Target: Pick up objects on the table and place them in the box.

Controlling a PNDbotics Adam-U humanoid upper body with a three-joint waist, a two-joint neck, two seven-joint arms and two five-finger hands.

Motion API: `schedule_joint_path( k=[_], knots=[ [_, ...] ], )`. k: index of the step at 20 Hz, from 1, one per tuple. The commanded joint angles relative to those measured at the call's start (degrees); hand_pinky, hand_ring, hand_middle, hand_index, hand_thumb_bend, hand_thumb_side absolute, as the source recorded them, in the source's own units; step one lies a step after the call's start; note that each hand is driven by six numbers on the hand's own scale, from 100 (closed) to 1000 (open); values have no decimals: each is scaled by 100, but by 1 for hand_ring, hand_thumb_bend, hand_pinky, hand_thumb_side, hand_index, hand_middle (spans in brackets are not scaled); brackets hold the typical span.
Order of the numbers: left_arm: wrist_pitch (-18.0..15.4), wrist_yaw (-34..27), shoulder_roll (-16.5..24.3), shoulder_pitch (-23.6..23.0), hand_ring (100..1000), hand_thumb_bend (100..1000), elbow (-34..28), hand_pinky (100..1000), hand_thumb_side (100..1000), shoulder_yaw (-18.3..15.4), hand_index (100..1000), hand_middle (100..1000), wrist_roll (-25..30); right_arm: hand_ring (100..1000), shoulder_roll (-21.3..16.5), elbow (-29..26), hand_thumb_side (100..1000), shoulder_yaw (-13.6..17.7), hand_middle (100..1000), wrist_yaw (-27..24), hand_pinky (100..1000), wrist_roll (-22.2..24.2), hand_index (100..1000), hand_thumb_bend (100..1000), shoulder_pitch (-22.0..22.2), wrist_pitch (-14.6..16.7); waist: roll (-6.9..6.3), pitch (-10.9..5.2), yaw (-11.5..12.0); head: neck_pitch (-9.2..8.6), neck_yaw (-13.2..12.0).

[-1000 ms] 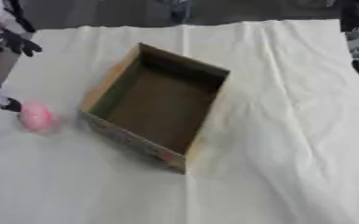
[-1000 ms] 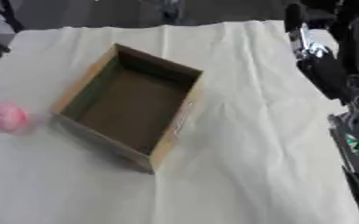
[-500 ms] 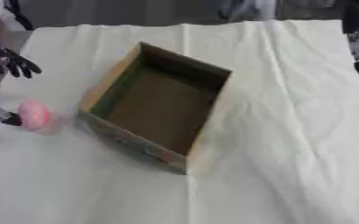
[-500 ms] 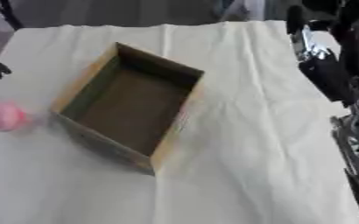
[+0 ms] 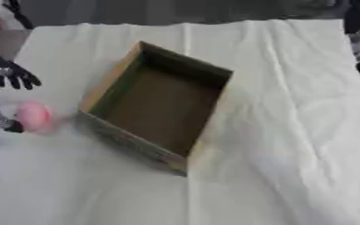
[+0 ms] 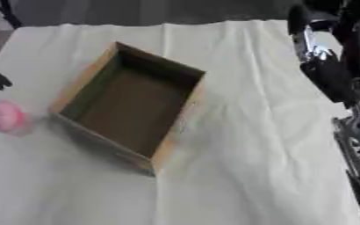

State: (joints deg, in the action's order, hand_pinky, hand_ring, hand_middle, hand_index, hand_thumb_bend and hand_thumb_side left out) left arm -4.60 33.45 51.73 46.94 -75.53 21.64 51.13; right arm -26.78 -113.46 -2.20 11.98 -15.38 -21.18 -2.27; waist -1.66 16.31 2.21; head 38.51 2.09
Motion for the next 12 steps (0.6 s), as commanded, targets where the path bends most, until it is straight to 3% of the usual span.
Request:
schedule_joint_path(
  k=[1,12],
  knots=[
    [-74,248,70,120,837,556,108,794,373,-32,952,815,-106,813,-71,-114,700,31,690,-28,684,9,862,340,-72,25,9,-79,-5,-98,-32],
    [-383,739,-149,189,833,541,550,786,385,-16,943,809,-289,813,-66,-114,701,40,690,-48,684,1,862,341,-77,23,48,-13,-9,-137,-43]
  ],
)
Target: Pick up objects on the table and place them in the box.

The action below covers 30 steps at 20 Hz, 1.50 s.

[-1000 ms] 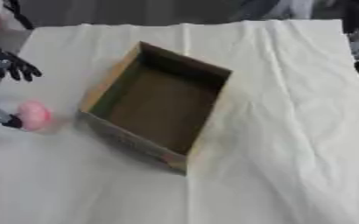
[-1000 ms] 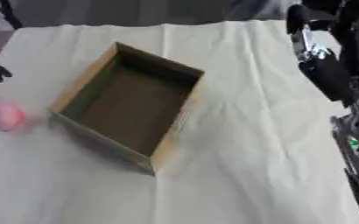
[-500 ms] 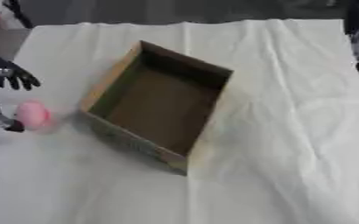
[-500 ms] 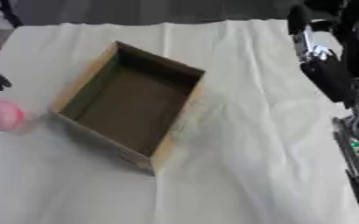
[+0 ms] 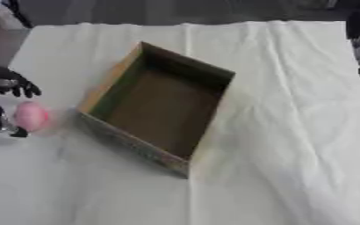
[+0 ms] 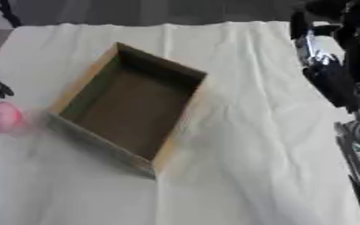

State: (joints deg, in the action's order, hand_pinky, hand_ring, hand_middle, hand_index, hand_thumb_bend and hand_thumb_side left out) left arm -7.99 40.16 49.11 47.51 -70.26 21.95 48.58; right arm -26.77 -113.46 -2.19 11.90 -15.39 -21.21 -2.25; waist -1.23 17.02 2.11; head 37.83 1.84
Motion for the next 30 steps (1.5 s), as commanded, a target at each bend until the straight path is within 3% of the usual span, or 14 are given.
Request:
schedule_joint_path(
  k=[1,13,21,30],
  knots=[
    [-47,103,103,136,833,538,44,785,386,-46,942,809,-48,813,-68,-114,701,39,690,-41,684,3,863,341,-73,22,8,-80,1,-73,-17],
    [-67,586,7,188,821,430,256,756,357,-67,914,792,-316,813,-63,-114,701,49,690,-62,685,-1,863,342,-63,26,36,-42,-7,-139,-18],
    [-104,1029,-60,202,826,425,374,752,370,-93,916,795,-448,813,-63,-114,701,53,690,-79,685,4,864,342,-56,28,53,-19,-10,-184,-20],
    [-128,1101,-154,231,786,415,605,716,362,-125,906,756,-432,813,-59,-114,701,60,690,-97,686,0,864,342,-47,30,61,-3,-18,-225,-22]
  ],
)
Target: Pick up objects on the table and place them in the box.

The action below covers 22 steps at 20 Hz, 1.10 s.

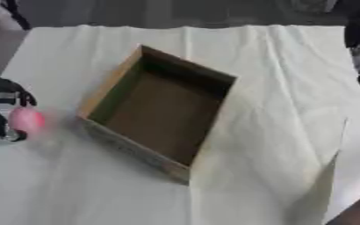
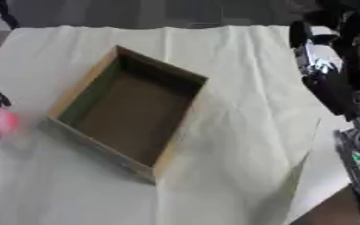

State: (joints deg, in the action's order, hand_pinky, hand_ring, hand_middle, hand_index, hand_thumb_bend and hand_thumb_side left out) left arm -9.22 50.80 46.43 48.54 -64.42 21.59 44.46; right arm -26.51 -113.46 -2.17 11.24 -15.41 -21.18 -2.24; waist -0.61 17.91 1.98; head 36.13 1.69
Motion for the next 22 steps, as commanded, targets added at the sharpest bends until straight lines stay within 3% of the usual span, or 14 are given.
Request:
schedule_joint_path(
  k=[1,6,11,17,18,21,22],
  knots=[
    [-5,41,106,129,775,411,42,709,361,-89,902,745,-33,813,-86,-114,701,59,690,-31,686,2,864,342,-47,28,0,-92,-6,-56,-6],
    [-5,-53,86,129,661,379,79,638,343,-98,816,611,-57,813,-88,-114,700,64,691,-34,686,-2,864,341,-39,25,2,-95,1,-51,-7],
    [49,-198,111,122,606,356,17,586,333,-104,729,582,-25,813,-84,-114,700,61,691,-41,686,1,865,340,-29,22,-7,-106,8,-49,-6],
    [102,-242,126,115,584,334,-10,562,320,-114,705,575,-13,814,-82,-114,700,64,691,-40,687,2,865,340,-32,28,-9,-111,0,-62,0],
    [110,-250,126,116,566,229,-15,544,246,-121,680,577,-24,814,-82,-114,700,65,691,-40,687,2,865,341,-31,27,-8,-110,1,-61,4],
    [172,-329,136,104,564,213,-43,543,231,-141,682,581,-96,814,-83,-114,701,65,691,-40,687,3,865,342,-29,25,-5,-106,0,-60,7],
    [192,-352,139,102,552,105,-51,531,131,-146,689,598,-109,814,-83,-114,701,65,691,-41,688,3,865,343,-29,24,-4,-106,1,-58,8]
  ],
)
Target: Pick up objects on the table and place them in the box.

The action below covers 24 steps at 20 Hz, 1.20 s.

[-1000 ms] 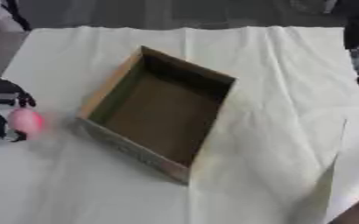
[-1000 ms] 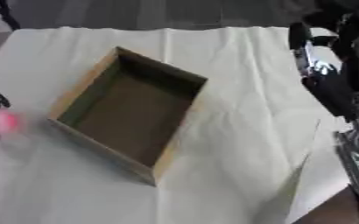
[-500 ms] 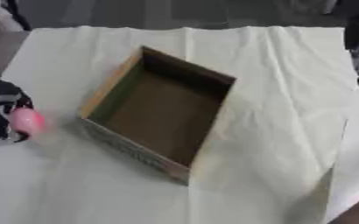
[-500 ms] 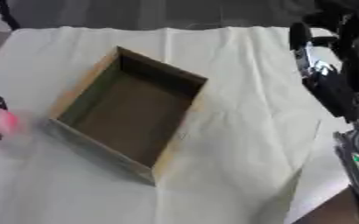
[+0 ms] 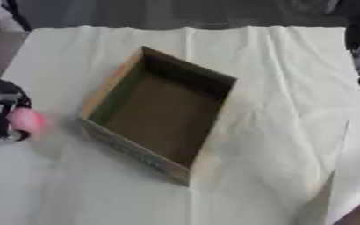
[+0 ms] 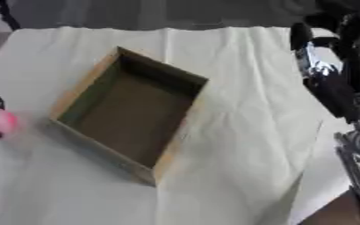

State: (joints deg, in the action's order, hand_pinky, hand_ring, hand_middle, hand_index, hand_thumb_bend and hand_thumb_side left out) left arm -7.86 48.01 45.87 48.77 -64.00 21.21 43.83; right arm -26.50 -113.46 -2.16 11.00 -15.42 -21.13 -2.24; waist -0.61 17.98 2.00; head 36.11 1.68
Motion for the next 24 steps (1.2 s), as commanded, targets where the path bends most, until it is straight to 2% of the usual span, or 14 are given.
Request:
schedule_joint_path(
  k=[1,10,24],
  knots=[
    [95,-118,198,79,551,100,-101,529,123,-128,689,598,-63,814,-84,-114,701,64,691,-18,688,5,865,343,-35,24,-3,-113,2,-52,9],
    [289,-325,216,64,545,100,-152,521,100,-124,680,599,-18,815,-77,-114,702,71,692,-22,689,2,865,344,-36,28,6,-115,3,-76,19],
    [483,-483,321,64,528,100,-628,508,142,-249,649,584,-96,815,-64,-114,701,80,692,-21,690,-2,866,342,-3,32,-18,-183,26,-24,35]
  ],
)
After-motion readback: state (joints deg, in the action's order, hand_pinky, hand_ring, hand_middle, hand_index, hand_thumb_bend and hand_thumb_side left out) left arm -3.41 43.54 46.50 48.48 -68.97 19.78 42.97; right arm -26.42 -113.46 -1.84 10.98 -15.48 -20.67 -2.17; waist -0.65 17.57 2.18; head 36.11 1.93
